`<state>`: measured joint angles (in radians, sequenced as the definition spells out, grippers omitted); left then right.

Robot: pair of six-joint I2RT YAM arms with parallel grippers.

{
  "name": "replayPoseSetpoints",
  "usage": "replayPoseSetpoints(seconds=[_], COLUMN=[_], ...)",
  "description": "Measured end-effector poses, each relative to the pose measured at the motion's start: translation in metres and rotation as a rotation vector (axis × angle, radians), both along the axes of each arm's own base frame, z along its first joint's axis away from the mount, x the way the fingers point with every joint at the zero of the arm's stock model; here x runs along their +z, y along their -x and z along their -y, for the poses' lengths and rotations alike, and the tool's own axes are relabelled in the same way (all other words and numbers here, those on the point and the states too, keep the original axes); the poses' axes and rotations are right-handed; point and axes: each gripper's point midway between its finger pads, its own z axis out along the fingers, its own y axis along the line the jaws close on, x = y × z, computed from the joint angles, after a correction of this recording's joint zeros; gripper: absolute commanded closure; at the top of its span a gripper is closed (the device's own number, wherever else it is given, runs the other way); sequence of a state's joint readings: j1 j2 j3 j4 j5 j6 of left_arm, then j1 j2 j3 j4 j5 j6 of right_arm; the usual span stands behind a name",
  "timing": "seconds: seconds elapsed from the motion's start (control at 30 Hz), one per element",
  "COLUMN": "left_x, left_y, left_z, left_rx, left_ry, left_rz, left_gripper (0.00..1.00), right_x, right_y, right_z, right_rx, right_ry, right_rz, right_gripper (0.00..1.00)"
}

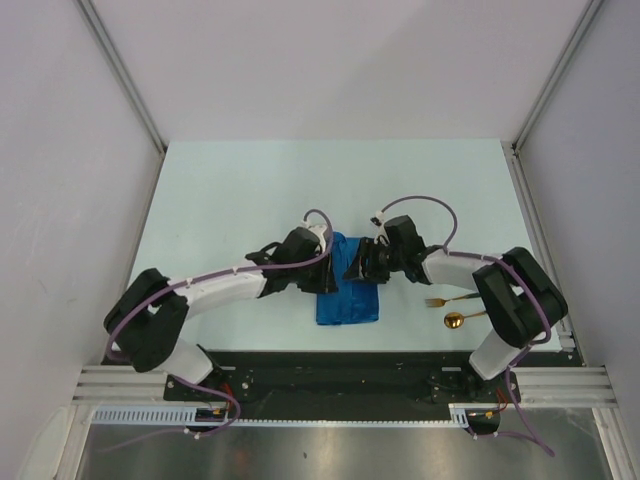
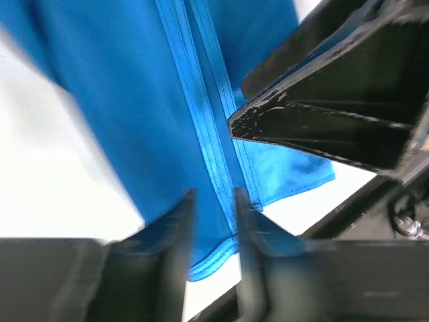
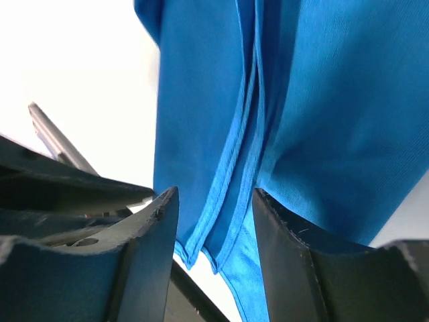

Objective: Fold the napkin into a case and place the utensils inside
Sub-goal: Fold the upper triangle-folded napkin at the center of the board.

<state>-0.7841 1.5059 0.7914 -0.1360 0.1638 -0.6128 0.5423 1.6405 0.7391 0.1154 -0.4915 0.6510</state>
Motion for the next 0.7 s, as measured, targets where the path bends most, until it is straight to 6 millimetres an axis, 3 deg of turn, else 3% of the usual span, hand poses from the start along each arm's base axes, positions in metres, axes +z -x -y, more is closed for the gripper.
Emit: replayPoseSetpoints(seconds=[0.1,0.23,0.33,0.4,0.47,0.63,0.7], left_x=[0.022,0.071,0.087,0.08,0.065,0.025,0.019], left_y=[-0.023,-0.086,-0.135,-0.161,-0.175,-0.182,-0.181], left_z=[-0.008,-0.022,-0.044,-0.057,-0.063,-0.048,-0.045], left_rx=[0.044,0.175,0.285,0.337,0.365,0.334,0.328], left_ry=[-0.031,0.005,0.035,0.029,0.01,-0.008,-0.003], left_rz=[0.056,0.152,0.166,0.146,0.114,0.007,-0.017], left_gripper=[0.59,0.65,0.74,0.76,0.78,0.78,0.78], right_x=[0.009,0.02,0.016,0.011,0.004,-0.006,-0.009], right_y=[-0.014,-0.041,-0.058,-0.067,-0.073,-0.083,-0.086], right_z=[-0.002,-0.015,-0.025,-0.033,-0.04,-0.052,-0.05], right_rx=[-0.006,-0.014,-0.019,-0.022,-0.024,-0.039,-0.055], right_ry=[0.011,-0.003,-0.011,-0.009,-0.001,0.029,0.042], right_rz=[0.035,0.079,0.082,0.077,0.072,0.083,0.085], right_gripper=[0.6,0.91,1.0,1.0,1.0,1.0,1.0])
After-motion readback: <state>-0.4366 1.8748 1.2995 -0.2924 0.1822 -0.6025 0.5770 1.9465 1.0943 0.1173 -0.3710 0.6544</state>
